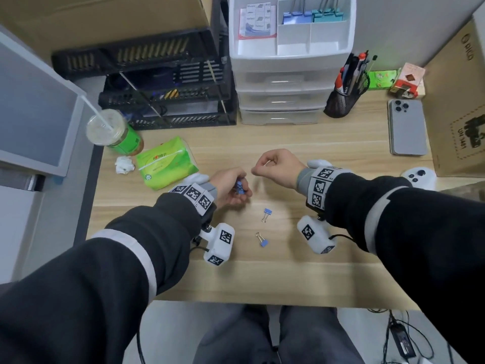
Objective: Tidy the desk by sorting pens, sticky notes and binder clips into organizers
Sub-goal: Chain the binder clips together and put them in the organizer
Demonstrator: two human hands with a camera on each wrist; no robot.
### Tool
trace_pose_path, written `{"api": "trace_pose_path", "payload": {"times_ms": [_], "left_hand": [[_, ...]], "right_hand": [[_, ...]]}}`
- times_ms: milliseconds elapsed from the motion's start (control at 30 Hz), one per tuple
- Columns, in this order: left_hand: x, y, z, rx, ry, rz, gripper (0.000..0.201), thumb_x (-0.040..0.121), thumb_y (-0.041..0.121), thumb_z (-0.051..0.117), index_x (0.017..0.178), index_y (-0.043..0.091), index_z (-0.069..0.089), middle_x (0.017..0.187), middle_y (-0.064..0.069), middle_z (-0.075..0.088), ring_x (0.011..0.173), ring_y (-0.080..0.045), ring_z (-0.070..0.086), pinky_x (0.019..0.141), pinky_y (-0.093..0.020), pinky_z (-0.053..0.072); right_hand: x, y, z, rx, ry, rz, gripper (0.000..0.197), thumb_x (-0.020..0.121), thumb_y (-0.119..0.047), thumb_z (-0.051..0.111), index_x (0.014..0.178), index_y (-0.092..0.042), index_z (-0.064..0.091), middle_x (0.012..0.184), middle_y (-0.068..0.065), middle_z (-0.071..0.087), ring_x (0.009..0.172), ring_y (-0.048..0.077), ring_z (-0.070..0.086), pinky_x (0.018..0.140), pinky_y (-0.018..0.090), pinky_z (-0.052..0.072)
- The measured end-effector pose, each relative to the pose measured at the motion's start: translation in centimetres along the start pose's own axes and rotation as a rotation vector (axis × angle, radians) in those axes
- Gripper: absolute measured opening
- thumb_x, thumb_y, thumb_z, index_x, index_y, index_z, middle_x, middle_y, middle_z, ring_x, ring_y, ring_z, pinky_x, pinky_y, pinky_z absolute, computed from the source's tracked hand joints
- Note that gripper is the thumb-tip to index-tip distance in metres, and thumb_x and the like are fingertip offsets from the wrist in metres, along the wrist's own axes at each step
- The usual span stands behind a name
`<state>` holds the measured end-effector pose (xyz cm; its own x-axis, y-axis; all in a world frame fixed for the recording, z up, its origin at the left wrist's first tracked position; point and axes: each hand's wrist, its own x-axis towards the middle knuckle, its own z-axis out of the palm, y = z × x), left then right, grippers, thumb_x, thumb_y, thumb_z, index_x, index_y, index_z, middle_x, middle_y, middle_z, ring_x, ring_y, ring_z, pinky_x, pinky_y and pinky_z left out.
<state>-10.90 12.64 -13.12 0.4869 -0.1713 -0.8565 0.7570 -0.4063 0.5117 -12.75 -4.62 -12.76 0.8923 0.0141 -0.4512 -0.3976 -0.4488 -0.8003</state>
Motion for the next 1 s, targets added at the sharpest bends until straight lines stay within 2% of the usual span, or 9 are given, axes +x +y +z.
{"api": "trace_pose_path", "payload": {"times_ms": [67,200,300,367,500,600,667,767,1000], "left_hand": [[-0.4,-0.9,-0.3,0.099,0.022,0.017,0.036,0.095,0.022,0.044,0.060,0.014,0.045,0.057,-0.010,0.054,0.040,-0.018,0.039,0.042,-0.017,0.030],[-1.7,-2.1,-0.4,0.532,0.109,0.124,0.034,0.093,0.007,0.044,0.060,0.007,0.052,0.041,-0.004,0.045,0.034,-0.018,0.038,0.034,-0.015,0.025],[-1.7,-3.8,-0.4,0.821,0.117,0.222,0.028,0.096,0.006,0.045,0.090,-0.005,0.070,0.075,-0.014,0.064,0.067,-0.030,0.056,0.053,-0.024,0.038],[-1.6,-5.3,-0.5,1.024,0.101,0.262,0.029,0.098,0.015,0.044,0.098,0.003,0.070,0.098,-0.014,0.069,0.090,-0.033,0.062,0.070,-0.028,0.043],[-2.0,-7.2,-0.3,1.327,-0.015,0.352,0.009,0.085,0.030,0.052,0.082,0.024,0.058,0.084,0.002,0.066,0.080,-0.028,0.063,0.070,-0.033,0.050],[-1.9,-7.6,0.5,1.514,-0.101,0.475,0.025,0.083,0.032,0.056,0.107,0.027,0.058,0.094,0.004,0.068,0.082,-0.026,0.063,0.071,-0.034,0.053],[-1.9,-7.4,1.6,1.602,-0.142,0.525,0.033,0.086,0.031,0.056,0.119,0.026,0.054,0.100,0.003,0.069,0.086,-0.027,0.064,0.072,-0.033,0.052],[-1.6,-7.2,3.2,1.659,-0.179,0.585,0.036,0.086,0.031,0.057,0.121,0.029,0.052,0.100,0.004,0.069,0.085,-0.026,0.064,0.071,-0.032,0.051],[-0.4,-7.8,5.5,1.717,-0.209,0.641,0.019,0.091,0.033,0.055,0.109,0.030,0.060,0.094,0.005,0.068,0.081,-0.026,0.061,0.065,-0.029,0.042]], "right_hand": [[-0.7,1.0,0.0,-0.122,-0.022,0.001,0.004,0.081,-0.016,0.073,0.082,-0.017,0.069,0.053,-0.009,0.048,0.043,0.002,0.043,0.048,0.018,0.038],[-1.8,3.5,0.8,-0.493,-0.167,0.003,0.023,0.078,-0.008,0.066,0.091,-0.026,0.072,0.069,-0.012,0.056,0.065,0.012,0.056,0.056,0.022,0.039],[-2.5,4.9,2.2,-0.591,-0.270,0.011,0.033,0.077,-0.009,0.066,0.098,-0.034,0.069,0.076,-0.012,0.058,0.075,0.016,0.061,0.062,0.025,0.043],[-2.9,5.4,3.1,-0.630,-0.287,-0.001,0.035,0.078,-0.010,0.063,0.100,-0.037,0.067,0.076,-0.013,0.057,0.075,0.015,0.060,0.063,0.024,0.042],[-3.4,6.2,3.9,-0.679,-0.264,-0.011,0.023,0.077,-0.017,0.059,0.091,-0.036,0.062,0.076,-0.014,0.059,0.075,0.014,0.063,0.058,0.024,0.040],[-4.1,6.7,3.0,-0.665,-0.242,0.011,0.010,0.077,-0.024,0.066,0.086,-0.026,0.063,0.080,-0.011,0.064,0.075,0.017,0.064,0.057,0.024,0.041],[-4.6,7.5,1.9,-0.626,-0.199,0.056,0.011,0.076,-0.025,0.068,0.085,-0.024,0.064,0.081,-0.008,0.066,0.073,0.017,0.064,0.056,0.024,0.043],[-5.4,8.8,0.3,-0.584,-0.125,0.108,0.012,0.073,-0.026,0.071,0.084,-0.023,0.066,0.079,-0.008,0.066,0.073,0.016,0.065,0.058,0.025,0.048],[-6.6,10.8,-1.4,-0.556,-0.084,0.133,0.015,0.073,-0.029,0.076,0.081,-0.025,0.064,0.074,-0.012,0.060,0.074,0.018,0.062,0.071,0.029,0.054]]}}
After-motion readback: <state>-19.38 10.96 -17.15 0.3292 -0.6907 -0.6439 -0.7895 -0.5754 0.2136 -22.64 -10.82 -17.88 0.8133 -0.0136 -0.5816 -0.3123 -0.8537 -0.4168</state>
